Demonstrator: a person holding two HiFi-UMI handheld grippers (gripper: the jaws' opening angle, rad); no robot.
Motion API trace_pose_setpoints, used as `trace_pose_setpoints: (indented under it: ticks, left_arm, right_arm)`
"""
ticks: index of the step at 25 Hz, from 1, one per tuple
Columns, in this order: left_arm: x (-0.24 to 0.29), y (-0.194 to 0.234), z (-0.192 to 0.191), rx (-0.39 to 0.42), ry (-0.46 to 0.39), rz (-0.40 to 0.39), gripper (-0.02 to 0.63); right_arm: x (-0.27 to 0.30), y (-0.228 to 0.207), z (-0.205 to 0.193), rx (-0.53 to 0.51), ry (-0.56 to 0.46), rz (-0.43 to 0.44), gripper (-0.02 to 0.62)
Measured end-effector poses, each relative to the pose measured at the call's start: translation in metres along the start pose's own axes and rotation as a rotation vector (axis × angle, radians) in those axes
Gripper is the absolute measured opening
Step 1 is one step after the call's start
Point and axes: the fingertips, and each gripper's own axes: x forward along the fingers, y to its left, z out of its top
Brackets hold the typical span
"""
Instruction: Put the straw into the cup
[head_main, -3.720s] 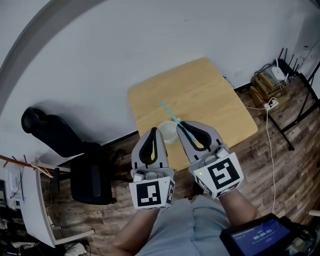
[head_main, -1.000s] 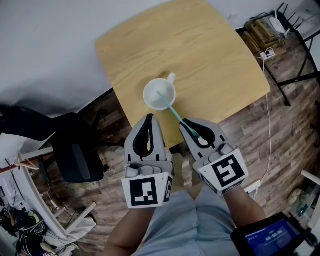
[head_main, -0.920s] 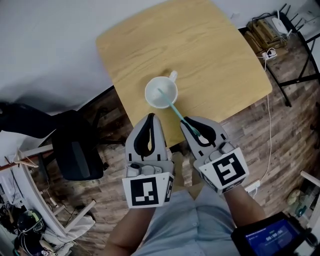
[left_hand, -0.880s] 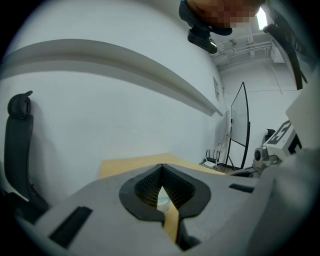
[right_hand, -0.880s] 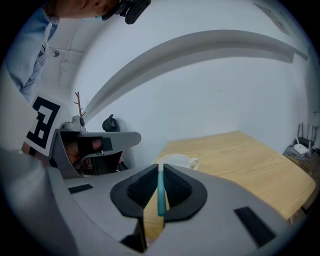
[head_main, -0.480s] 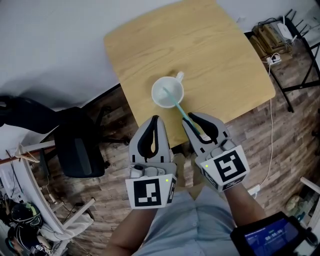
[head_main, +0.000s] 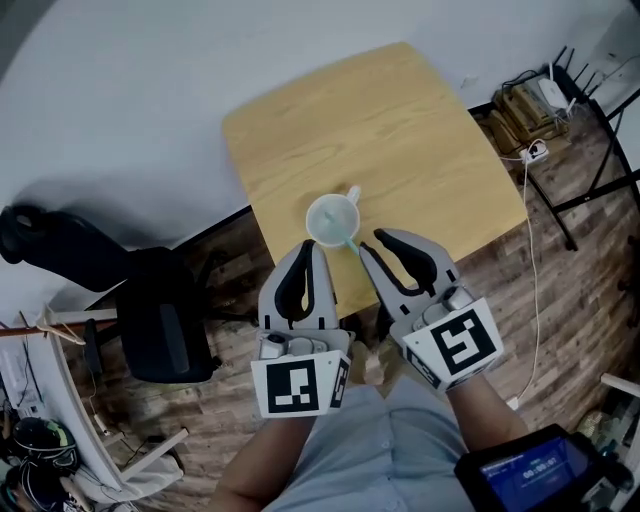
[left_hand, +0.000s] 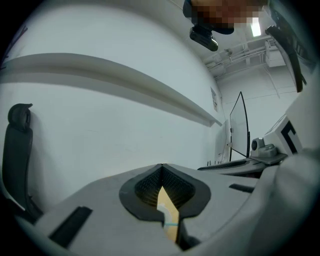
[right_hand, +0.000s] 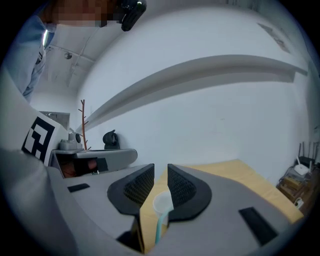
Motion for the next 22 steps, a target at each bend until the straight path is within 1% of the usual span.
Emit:
trace_pose_setpoints:
  ticks: [3,6,8,13,18,22]
  left_arm:
    - [0.001,-0.008,0.032,0.024,-0.053,-0.012,-0.003]
    - [0.002,-0.015,0.063,0.050,-0.115,-0.026,-0.003]
    - [0.003,-0.018,0.079,0.064,-0.152,-0.032,-0.003]
    - [0.003,-0.017,0.105,0.084,-0.214,-0.035,-0.003]
    - [0.008,-0.006,0.123,0.090,-0.256,-0.020,-0.003]
    - [0.010,-0.002,0.133,0.095,-0.278,-0.021,-0.003]
  right_arm:
    - [-0.004,0.000,0.041,-0.042,-0.080,-0.008,0.074]
    - [-0.004,-0.001,0.075,-0.079,-0.145,-0.029,0.032]
    - [-0.004,-0.001,0.091,-0.103,-0.177,-0.047,0.011]
    - [0.000,0.001,0.114,-0.155,-0.210,-0.068,0.002]
    - [0.005,0.003,0.131,-0.183,-0.246,-0.062,0.000]
    - [0.009,0.006,0.138,-0.209,-0.254,-0.067,-0.002]
